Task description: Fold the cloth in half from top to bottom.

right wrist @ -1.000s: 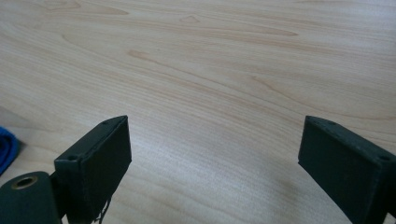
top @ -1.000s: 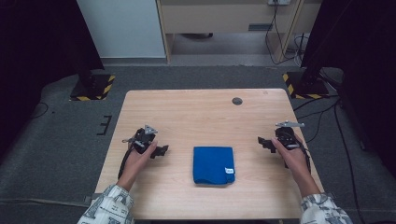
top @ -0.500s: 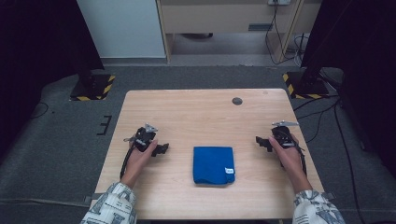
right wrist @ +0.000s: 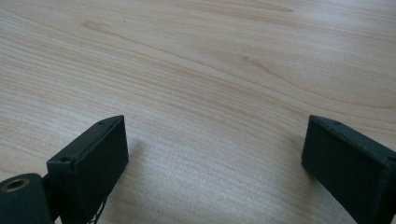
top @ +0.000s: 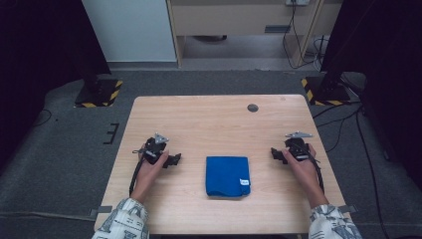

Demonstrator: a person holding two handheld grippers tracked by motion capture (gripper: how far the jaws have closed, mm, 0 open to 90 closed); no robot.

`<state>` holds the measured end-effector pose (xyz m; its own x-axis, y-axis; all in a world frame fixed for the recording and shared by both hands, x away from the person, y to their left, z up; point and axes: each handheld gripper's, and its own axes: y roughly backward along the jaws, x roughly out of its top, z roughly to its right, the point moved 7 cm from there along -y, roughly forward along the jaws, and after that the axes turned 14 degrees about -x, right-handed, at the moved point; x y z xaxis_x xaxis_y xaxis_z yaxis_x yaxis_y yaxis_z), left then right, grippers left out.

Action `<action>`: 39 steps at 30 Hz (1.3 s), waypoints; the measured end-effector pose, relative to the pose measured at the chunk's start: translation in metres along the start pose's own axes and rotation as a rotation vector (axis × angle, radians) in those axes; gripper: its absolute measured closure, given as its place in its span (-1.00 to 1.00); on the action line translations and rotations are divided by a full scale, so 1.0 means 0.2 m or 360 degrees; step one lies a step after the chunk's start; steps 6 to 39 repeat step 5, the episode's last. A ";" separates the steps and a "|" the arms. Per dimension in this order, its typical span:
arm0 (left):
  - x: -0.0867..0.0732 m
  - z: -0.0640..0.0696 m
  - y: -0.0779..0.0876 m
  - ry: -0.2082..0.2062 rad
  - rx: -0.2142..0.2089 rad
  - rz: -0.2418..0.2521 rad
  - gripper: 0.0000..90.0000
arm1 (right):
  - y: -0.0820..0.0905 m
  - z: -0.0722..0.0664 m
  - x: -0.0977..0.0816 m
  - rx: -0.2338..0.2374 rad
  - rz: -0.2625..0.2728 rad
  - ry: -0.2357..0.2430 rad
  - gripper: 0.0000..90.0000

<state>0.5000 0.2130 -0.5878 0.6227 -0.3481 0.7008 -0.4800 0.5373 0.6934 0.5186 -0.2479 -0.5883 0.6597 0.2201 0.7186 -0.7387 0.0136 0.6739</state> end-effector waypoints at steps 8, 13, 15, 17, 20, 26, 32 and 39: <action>-0.01 0.01 0.01 -0.0004 -0.0007 -0.0001 -0.99 | 0.06 -0.01 -0.05 0.0021 0.0002 0.0013 -0.84; -0.01 0.01 0.01 -0.0004 -0.0007 -0.0001 -0.99 | 0.06 -0.01 -0.05 0.0021 0.0002 0.0013 -0.84; -0.01 0.01 0.01 -0.0004 -0.0007 -0.0001 -0.99 | 0.06 -0.01 -0.05 0.0021 0.0002 0.0013 -0.84; -0.01 0.01 0.01 -0.0004 -0.0007 -0.0001 -0.99 | 0.06 -0.01 -0.05 0.0021 0.0002 0.0013 -0.84; -0.01 0.01 0.01 -0.0004 -0.0007 -0.0001 -0.99 | 0.06 -0.01 -0.05 0.0021 0.0002 0.0013 -0.84; -0.01 0.01 0.01 -0.0004 -0.0007 -0.0001 -0.99 | 0.06 -0.01 -0.05 0.0021 0.0002 0.0013 -0.84; -0.01 0.01 0.01 -0.0004 -0.0007 -0.0001 -0.99 | 0.06 -0.01 -0.05 0.0021 0.0002 0.0013 -0.84; -0.01 0.01 0.01 -0.0004 -0.0007 -0.0001 -0.99 | 0.06 -0.01 -0.05 0.0021 0.0002 0.0013 -0.84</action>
